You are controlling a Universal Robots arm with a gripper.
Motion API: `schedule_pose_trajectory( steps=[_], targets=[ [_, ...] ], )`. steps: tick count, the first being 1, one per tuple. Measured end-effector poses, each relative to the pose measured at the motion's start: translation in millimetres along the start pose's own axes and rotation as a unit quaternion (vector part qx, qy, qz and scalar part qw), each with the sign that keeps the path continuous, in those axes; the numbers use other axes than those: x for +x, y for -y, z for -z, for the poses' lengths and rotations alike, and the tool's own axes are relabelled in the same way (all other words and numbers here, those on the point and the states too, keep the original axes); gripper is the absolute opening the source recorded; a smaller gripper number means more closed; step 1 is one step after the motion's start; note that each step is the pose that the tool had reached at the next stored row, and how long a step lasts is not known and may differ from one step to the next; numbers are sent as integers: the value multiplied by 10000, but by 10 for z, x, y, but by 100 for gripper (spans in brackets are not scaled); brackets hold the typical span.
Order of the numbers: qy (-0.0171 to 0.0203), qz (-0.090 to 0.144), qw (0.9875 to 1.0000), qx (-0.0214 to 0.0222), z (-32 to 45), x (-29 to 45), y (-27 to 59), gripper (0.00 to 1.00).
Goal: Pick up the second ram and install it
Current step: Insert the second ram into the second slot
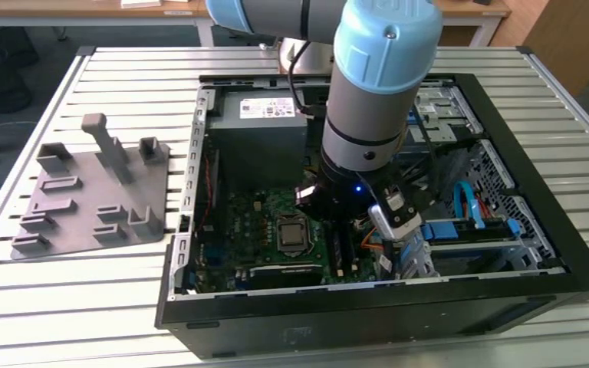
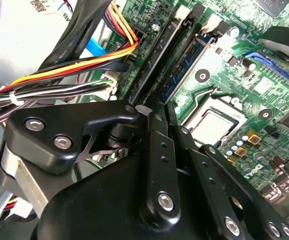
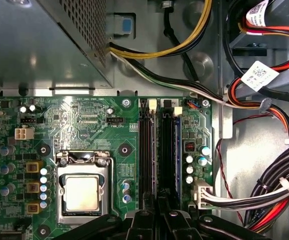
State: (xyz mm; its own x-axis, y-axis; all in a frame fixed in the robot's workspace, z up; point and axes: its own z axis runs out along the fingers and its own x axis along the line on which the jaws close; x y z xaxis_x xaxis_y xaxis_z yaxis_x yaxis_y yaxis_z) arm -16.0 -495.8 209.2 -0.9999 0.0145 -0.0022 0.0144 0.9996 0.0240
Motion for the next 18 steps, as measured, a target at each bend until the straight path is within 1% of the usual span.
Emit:
schedule_pose_trajectory(
  steps=[7, 8, 11, 12, 16, 18],
  targets=[
    [1, 0, 10000, -1, -3, 0, 0, 15],
    [0, 0, 10000, -1, -3, 0, 0, 21],
    [0, 0, 10000, 0, 1, 0, 0, 21],
    [1, 0, 10000, -1, 26, 0, -1, 21],
    [0, 0, 10000, -1, 195, 0, -5, 21],
    [0, 0, 10000, 2, 244, 0, -6, 21]
  ],
)
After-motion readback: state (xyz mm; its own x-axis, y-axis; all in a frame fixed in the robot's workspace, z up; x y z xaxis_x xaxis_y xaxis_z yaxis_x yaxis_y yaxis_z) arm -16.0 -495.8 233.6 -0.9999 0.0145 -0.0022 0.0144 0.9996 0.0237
